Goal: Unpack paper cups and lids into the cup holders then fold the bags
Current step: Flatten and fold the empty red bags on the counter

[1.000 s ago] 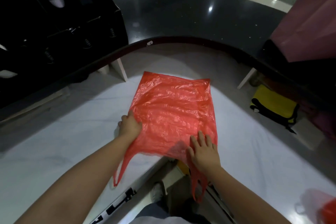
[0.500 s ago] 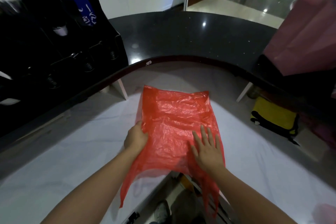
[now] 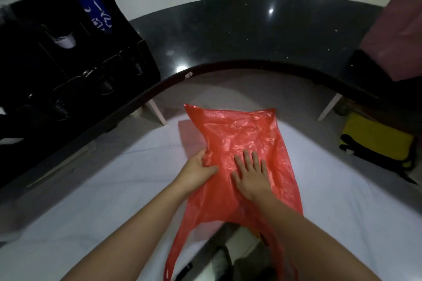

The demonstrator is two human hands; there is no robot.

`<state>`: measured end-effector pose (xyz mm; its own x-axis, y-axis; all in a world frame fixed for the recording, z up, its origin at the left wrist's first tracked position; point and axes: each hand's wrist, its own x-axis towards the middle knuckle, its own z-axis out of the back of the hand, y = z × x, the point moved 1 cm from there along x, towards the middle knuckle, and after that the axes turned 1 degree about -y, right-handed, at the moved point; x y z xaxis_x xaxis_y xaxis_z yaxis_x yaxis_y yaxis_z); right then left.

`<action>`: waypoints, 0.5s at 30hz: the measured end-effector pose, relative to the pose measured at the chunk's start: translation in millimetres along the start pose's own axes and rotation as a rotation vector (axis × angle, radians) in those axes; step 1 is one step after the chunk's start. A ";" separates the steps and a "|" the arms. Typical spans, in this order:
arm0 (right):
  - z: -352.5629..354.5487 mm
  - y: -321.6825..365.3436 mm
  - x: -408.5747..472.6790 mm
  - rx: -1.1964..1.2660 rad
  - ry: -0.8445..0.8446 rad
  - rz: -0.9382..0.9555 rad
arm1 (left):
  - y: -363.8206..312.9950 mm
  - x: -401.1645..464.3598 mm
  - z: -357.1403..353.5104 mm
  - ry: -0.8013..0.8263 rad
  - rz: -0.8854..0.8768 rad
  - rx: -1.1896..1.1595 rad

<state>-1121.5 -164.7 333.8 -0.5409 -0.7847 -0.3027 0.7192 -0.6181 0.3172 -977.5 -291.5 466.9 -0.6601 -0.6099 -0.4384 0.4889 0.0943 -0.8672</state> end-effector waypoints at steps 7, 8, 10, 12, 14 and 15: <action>38.3 -84.5 -63.7 0.135 -0.253 -0.199 | -30.6 -1.4 -62.8 0.101 -0.076 0.219; 37.6 -96.5 -74.5 0.175 -0.225 -0.207 | -33.2 -0.5 -73.4 0.121 -0.077 0.229; 35.8 -113.2 -90.3 0.315 -0.148 -0.166 | -37.4 3.2 -96.4 0.157 -0.097 0.266; 36.4 -121.7 -100.2 0.448 -0.080 -0.150 | -37.2 8.1 -120.8 0.183 -0.109 0.296; 41.2 -123.8 -104.6 0.696 -0.054 -0.227 | -33.4 12.1 -145.1 0.217 -0.102 0.352; 45.8 -123.5 -105.3 0.836 -0.056 -0.261 | -29.6 13.6 -156.4 0.237 -0.102 0.392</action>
<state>-1173.4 -7.8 367.6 -0.6798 -0.6008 -0.4205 0.0256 -0.5925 0.8052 -1090.2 -179.5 449.7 -0.8061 -0.3996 -0.4365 0.5627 -0.2890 -0.7745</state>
